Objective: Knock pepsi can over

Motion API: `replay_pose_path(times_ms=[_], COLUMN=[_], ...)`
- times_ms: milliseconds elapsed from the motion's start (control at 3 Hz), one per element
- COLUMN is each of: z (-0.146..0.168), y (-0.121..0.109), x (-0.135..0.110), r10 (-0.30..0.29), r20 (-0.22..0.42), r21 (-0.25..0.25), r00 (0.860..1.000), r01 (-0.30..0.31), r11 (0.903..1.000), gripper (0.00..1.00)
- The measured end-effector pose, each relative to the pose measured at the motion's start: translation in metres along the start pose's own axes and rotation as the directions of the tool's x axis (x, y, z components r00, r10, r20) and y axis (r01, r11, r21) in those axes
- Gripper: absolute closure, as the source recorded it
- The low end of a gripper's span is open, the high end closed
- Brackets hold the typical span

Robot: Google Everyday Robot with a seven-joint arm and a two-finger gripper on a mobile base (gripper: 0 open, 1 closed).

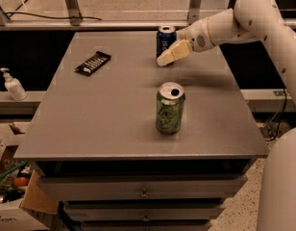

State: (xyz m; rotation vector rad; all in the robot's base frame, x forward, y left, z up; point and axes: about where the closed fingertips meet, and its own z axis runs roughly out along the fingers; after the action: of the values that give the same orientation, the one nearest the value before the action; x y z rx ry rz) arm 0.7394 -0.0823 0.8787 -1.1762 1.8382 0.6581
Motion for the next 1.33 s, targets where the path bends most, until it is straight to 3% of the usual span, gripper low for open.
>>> replay_pose_path(times_ms=[333,667,1333], z=[0.01,0.009,-0.001], y=[0.0,0.014,0.041], x=[-0.011,-0.024,-0.043], r10=[-0.022,-0.041,-0.05], r20=[0.098,0.178,0.262], r21=[-0.039,-0.09,-0.159], r00=[0.995,0.983,0.964], r01=[0.026,0.058,0.094], r11=[0.9989,0.9942,0.9828], gripper=[0.0,0.0,0.0])
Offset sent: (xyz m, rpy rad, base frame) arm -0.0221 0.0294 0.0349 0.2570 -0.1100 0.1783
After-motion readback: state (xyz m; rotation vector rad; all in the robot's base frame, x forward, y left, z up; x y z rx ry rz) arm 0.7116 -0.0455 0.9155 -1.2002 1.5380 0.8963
